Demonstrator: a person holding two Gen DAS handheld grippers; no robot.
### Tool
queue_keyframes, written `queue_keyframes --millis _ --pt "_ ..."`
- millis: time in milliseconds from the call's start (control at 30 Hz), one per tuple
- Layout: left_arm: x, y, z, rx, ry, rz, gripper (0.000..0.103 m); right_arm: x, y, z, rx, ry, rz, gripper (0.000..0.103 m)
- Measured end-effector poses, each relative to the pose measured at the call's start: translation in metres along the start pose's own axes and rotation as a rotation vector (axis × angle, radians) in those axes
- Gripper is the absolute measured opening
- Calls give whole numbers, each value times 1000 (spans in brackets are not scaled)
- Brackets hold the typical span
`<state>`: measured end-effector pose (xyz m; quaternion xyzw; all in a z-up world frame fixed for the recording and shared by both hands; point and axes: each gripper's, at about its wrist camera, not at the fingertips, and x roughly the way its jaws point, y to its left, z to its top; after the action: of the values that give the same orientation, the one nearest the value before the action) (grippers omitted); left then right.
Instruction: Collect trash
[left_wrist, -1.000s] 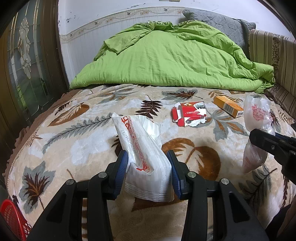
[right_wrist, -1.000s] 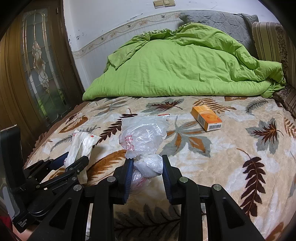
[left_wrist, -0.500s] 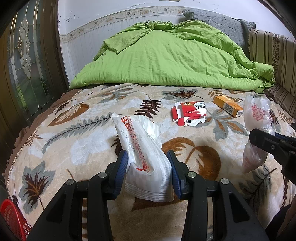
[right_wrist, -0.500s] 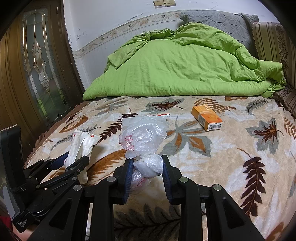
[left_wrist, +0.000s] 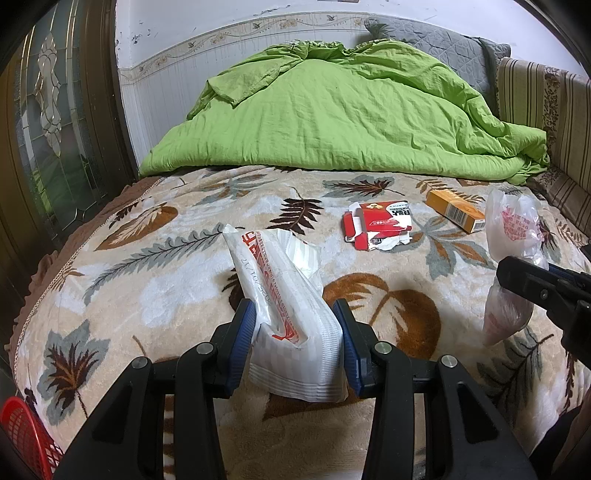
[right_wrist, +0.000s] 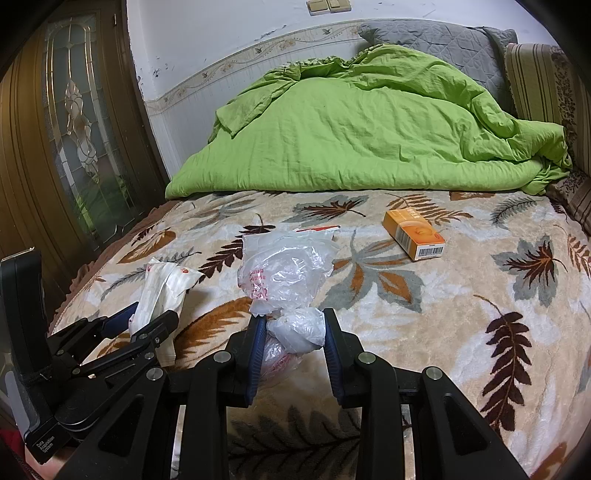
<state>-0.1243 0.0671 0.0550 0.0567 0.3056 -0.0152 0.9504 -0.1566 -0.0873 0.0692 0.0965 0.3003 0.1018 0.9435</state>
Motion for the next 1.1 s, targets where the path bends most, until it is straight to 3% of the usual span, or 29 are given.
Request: queue_keyframes --millis 600,733,933,1100 --pt "-3 2 0 -14 -4 -9 42 1 1 0 -1 0 -4 32" --pt "-28 8 4 -36 -39 -31 42 1 -1 3 7 -3 -11 32" --pt "-91 36 26 -94 -109 -68 42 -9 14 14 4 7 62 32" --pt "-142 77 38 -155 -166 -20 42 -21 52 27 -40 -5 161 32"
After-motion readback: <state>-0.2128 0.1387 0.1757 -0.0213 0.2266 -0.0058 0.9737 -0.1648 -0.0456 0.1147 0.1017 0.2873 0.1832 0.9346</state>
